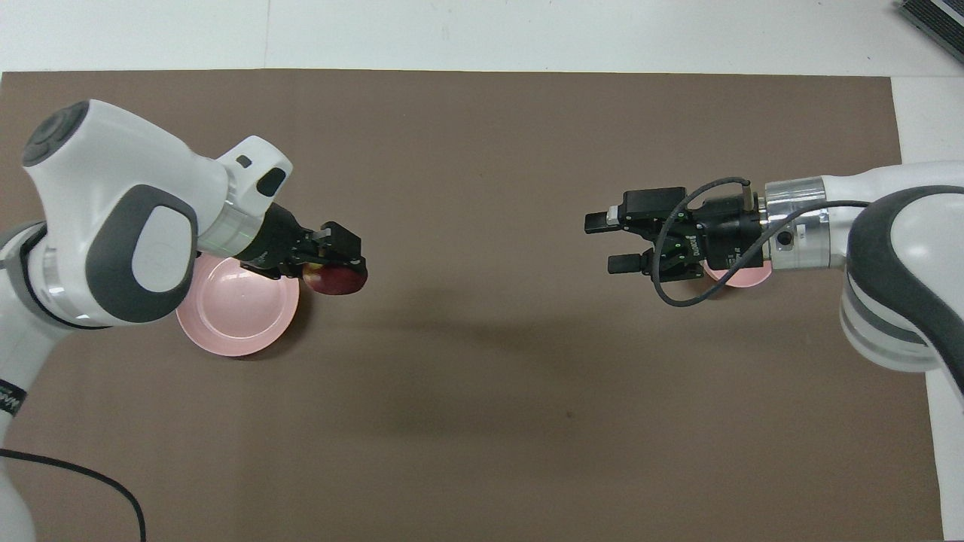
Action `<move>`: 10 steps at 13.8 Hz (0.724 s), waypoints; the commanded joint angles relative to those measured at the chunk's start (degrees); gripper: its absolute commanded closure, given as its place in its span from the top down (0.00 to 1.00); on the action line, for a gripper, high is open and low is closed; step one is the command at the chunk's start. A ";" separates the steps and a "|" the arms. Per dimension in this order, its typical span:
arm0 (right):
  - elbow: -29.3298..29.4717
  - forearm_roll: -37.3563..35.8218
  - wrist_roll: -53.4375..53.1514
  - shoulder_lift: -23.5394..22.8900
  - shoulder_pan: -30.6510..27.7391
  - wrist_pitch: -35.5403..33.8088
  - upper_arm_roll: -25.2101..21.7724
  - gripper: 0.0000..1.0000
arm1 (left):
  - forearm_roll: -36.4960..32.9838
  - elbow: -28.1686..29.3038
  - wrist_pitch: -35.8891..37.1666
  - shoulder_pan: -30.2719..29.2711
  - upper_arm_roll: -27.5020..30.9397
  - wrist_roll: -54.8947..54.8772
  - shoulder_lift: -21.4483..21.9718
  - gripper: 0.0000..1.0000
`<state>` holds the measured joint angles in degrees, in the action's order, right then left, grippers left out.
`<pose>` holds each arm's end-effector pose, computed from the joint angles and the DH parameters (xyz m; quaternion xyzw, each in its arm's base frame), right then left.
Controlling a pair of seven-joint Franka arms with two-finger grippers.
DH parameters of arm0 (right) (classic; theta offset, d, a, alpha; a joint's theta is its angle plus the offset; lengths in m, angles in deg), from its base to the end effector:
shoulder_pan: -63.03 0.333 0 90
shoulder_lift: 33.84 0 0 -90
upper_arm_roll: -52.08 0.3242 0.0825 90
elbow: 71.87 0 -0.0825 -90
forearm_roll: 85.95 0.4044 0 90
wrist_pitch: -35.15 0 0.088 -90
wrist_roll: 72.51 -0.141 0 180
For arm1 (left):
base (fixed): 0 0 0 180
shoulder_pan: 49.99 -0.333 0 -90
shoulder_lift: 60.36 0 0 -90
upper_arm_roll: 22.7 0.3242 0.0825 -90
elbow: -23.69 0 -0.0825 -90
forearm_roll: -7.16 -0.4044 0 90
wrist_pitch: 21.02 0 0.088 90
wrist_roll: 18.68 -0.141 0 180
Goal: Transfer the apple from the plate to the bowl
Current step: 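Lift the apple with the left gripper while the right gripper approaches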
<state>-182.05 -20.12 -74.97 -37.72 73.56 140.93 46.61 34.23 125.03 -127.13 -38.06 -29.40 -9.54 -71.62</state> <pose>0.5893 0.1556 0.4689 -0.8429 0.1661 0.0931 0.5032 0.5776 -0.2445 0.4187 0.9712 -0.0025 -0.1091 0.2120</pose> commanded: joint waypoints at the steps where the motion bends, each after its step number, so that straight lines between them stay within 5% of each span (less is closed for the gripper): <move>1: -4.42 4.03 -1.84 3.52 0.97 0.47 0.28 1.00 | 3.06 -5.52 0.99 4.49 0.55 4.99 -2.53 0.00; 5: -6.28 5.45 -0.88 4.67 -0.15 -1.88 0.20 1.00 | 6.06 -6.77 -0.41 10.82 0.46 11.77 -2.89 0.00; 10: -6.28 6.68 1.06 4.76 -8.41 -12.08 0.11 1.00 | 13.33 -6.86 0.20 11.36 -1.30 22.57 -2.72 0.00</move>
<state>-186.39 -15.76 -75.31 -34.48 67.28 130.47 46.27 44.43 119.48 -127.48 -26.93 -31.15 9.14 -73.81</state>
